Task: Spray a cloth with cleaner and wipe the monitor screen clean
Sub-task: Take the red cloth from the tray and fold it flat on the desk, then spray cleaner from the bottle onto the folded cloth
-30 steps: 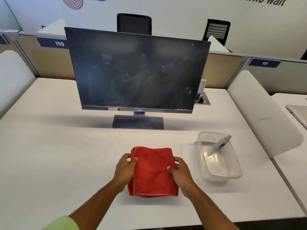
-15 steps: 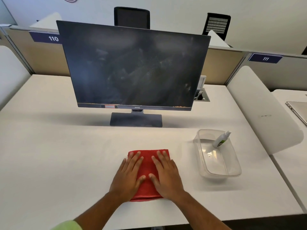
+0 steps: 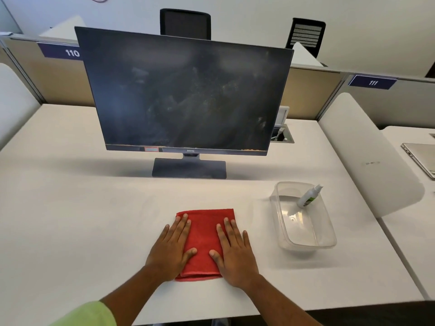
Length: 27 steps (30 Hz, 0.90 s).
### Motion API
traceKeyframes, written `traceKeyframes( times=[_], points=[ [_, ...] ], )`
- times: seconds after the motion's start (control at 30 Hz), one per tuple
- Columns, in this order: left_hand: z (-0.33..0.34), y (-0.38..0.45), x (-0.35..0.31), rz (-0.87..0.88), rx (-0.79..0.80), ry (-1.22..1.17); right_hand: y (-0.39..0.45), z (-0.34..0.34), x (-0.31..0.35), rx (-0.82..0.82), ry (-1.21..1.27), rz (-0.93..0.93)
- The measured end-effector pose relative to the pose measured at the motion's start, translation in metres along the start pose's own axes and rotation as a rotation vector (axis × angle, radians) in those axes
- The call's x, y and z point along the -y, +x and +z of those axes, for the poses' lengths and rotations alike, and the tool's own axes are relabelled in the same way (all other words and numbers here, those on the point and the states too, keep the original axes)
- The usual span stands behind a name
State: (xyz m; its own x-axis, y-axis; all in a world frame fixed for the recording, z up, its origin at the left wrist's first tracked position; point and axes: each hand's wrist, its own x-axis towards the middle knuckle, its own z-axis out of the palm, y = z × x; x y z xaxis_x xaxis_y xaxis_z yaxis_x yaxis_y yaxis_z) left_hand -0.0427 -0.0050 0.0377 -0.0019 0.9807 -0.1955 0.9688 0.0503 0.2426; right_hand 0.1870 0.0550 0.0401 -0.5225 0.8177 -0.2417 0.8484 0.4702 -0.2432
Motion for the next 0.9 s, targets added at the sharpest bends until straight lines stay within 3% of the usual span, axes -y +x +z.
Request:
traceKeyframes(
  times=[0.2, 0.47, 0.57, 0.77, 0.9],
  points=[
    [-0.015, 0.010, -0.021, -0.018, -0.056, -0.003, -0.004, -0.027, -0.001, -0.043, 0.128, 0.027],
    [-0.037, 0.048, -0.079, 0.048, -0.073, -0.098, -0.008, -0.101, -0.049, -0.728, 0.436, 0.139],
    [-0.025, 0.054, -0.088, 0.061, -0.022, -0.094, -0.006, -0.127, -0.087, -0.885, 0.496, 0.272],
    [0.008, 0.044, -0.080, 0.069, 0.052, -0.006, 0.003, -0.155, -0.161, -0.902, 0.621, 0.621],
    [0.012, 0.045, -0.077, 0.067, 0.057, 0.012, 0.015, -0.156, -0.195, -0.739, 0.600, 0.696]
  ],
)
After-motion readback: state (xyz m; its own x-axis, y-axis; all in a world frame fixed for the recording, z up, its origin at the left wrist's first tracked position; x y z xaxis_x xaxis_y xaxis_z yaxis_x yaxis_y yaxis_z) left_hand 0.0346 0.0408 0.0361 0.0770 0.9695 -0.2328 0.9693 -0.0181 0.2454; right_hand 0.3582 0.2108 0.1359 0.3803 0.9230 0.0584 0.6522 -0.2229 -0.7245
